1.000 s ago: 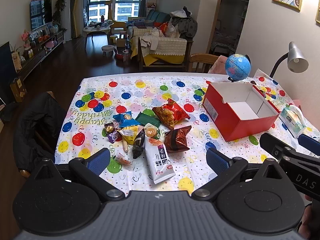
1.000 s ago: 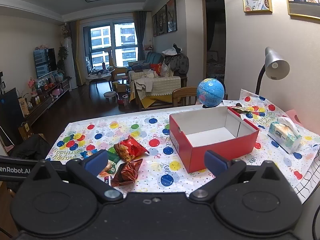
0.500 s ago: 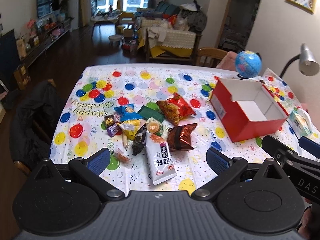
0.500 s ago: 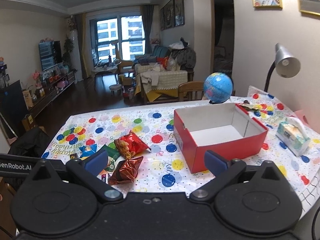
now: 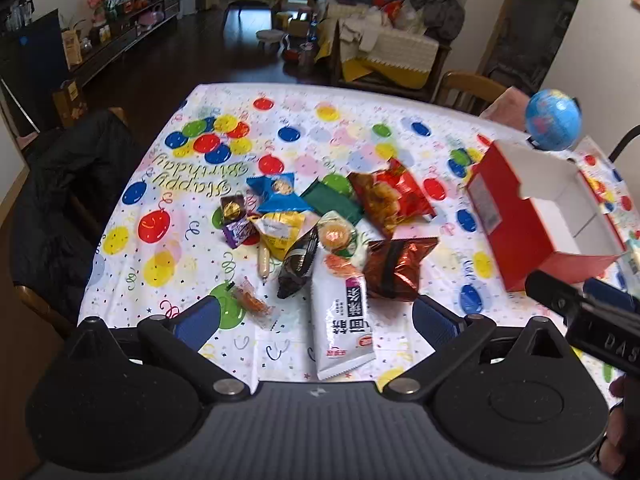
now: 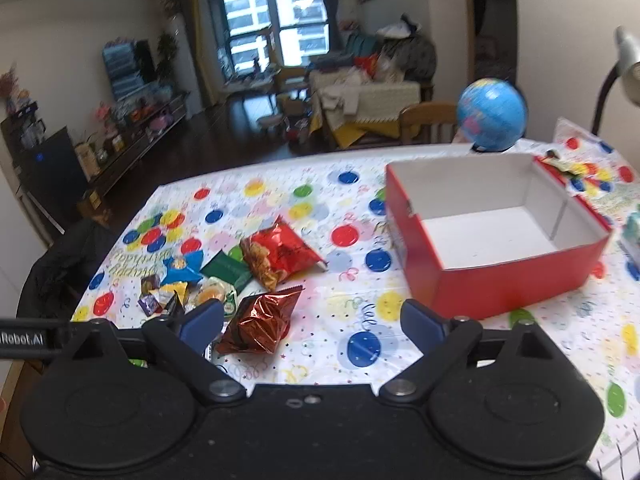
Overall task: Organize snacks
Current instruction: 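Grasp the white snack bag with the left gripper while the right grasps the copper foil bag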
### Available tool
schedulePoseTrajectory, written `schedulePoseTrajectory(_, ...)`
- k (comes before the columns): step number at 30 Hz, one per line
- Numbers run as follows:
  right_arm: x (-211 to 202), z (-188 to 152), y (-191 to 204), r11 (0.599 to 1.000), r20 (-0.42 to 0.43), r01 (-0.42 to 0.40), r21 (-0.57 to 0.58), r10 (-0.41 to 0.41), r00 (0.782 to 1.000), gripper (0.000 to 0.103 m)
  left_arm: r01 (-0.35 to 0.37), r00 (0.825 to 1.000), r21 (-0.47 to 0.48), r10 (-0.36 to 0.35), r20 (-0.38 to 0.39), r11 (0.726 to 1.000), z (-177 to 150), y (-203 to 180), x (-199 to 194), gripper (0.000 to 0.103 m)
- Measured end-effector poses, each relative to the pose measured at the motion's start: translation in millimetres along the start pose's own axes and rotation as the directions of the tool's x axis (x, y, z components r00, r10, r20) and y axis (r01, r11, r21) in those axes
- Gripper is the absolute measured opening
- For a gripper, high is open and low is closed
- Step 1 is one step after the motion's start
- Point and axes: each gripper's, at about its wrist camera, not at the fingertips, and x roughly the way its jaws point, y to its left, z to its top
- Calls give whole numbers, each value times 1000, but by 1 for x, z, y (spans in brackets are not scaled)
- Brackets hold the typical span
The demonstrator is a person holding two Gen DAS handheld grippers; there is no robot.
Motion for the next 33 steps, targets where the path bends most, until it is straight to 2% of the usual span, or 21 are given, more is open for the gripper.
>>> schedulePoseTrajectory(3, 21, 6, -3, 1000, -45, -20, -21, 19, 999, 91, -18, 999, -9, 18, -28, 1000, -1, 0, 18, 103)
schedulePoseTrajectory(8, 59, 13, -6, 996, -123, -48, -76, 39, 992, 91, -2, 997, -5, 2, -79, 1000, 0, -2, 48, 103)
schedulePoseTrajectory(19, 135, 10, -2, 991, -312, -112, -74, 83, 946, 88, 4, 985, -3, -5, -175, 1000, 1, -8, 107, 103)
schedulePoseTrajectory(24, 155, 7, 5, 989, -351, -132, -66, 100, 931, 88, 6, 981, 1, -6, -195, 1000, 0, -10, 123, 103)
schedulePoseTrajectory(26, 161, 6, 9, 988, -357, -133, -77, 97, 929, 88, 23, 979, -2, -23, -202, 1000, 0, -11, 127, 103)
schedulePoseTrajectory(29, 170, 4, 13, 988, -368, -130, -85, 90, 926, 88, 14, 978, 8, -12, -208, 1000, -1, -14, 132, 103)
schedulePoseTrajectory(33, 181, 2, 12, 990, -399, -140, -32, 116, 910, 88, 37, 974, -11, -39, -224, 999, -1, -13, 138, 102)
